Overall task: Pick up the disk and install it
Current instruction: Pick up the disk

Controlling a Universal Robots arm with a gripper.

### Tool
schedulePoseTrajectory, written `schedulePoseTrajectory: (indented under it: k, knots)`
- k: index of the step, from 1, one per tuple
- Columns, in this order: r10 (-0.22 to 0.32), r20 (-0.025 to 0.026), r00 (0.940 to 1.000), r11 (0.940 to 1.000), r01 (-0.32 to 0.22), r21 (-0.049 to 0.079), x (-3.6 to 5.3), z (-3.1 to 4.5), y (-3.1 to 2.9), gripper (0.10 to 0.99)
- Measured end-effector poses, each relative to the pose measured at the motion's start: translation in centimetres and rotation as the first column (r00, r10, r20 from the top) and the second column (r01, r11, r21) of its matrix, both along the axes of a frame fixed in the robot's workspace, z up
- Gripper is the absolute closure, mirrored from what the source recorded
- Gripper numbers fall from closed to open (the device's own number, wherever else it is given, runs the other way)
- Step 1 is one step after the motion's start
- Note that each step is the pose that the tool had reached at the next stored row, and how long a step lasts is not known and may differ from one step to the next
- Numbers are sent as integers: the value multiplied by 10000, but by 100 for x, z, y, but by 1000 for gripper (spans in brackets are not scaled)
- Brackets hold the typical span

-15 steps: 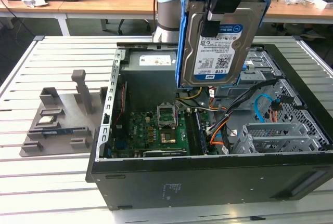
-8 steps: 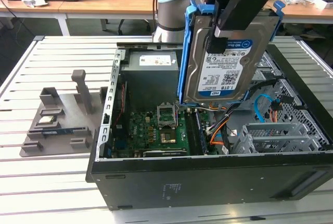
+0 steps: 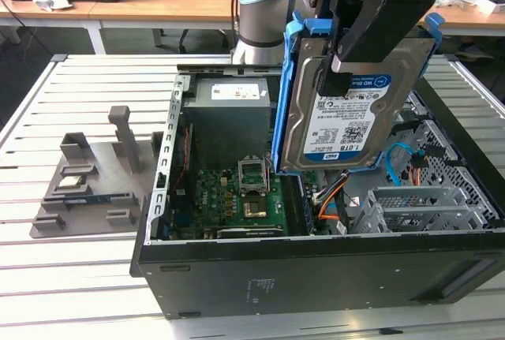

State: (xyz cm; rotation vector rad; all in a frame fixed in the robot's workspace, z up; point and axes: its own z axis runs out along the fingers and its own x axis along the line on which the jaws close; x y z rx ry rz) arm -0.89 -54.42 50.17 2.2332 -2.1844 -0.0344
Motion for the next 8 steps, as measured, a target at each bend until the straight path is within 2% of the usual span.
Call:
schedulePoseTrajectory:
  k: [4,8]
  knots:
    - [-113,0,9999,9999,113,29,6,-1,-26,722]
    - [-607,0,9982,9982,607,31,8,-2,-26,722]
